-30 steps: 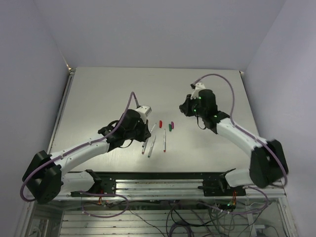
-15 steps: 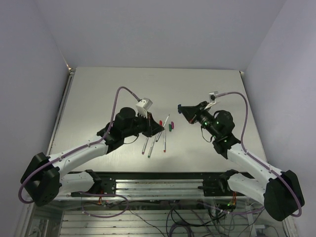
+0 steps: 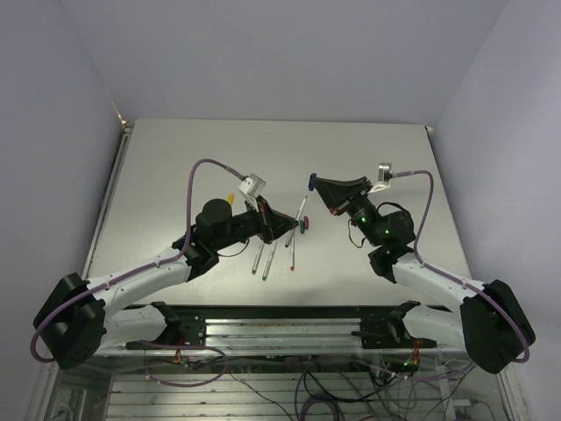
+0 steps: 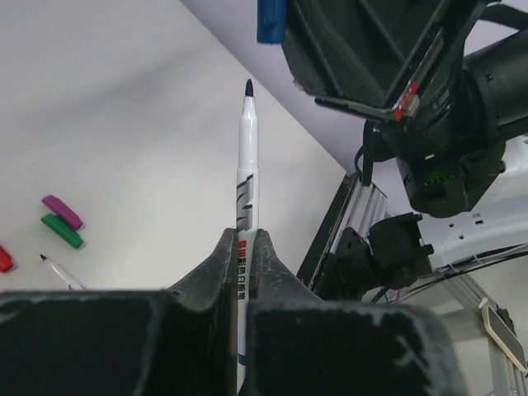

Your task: Insert the pens into the pen caps

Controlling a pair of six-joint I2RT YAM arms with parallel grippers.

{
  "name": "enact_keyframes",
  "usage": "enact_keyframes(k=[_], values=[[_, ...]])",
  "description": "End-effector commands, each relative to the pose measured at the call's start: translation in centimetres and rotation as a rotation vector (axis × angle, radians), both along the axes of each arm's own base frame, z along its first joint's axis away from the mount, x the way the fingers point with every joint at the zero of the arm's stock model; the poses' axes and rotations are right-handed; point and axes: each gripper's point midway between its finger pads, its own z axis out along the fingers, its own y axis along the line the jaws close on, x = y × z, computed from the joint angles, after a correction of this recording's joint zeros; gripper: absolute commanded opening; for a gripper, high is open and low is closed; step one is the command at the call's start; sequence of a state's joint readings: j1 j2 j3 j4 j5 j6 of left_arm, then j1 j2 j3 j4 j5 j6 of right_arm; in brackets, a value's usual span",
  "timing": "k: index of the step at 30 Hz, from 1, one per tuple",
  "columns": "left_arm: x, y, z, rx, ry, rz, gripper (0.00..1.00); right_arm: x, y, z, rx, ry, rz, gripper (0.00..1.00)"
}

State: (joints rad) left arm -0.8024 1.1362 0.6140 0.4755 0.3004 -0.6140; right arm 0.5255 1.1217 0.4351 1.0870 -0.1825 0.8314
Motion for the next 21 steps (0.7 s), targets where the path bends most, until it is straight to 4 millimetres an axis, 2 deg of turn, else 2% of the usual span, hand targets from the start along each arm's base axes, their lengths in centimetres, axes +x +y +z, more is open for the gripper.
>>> enact_keyframes(k=[1, 6, 21], values=[[-0.5, -0.6, 2.9, -0.09, -0.101, -0.038, 0.07, -1.2, 0.3, 2.5, 0.078, -0.085, 0.018, 0.0], [-0.6, -0.8, 3.3, -0.124, -0.119, -0.044, 0.07, -1.8, 1.0, 2.8, 0.077, -0.109, 0.032, 0.0], [-1.4, 0.0, 3.6, -0.101, -0.148, -0.048, 0.07, -2.2, 0.7, 3.6, 0.049, -0.171, -0.004, 0.0]])
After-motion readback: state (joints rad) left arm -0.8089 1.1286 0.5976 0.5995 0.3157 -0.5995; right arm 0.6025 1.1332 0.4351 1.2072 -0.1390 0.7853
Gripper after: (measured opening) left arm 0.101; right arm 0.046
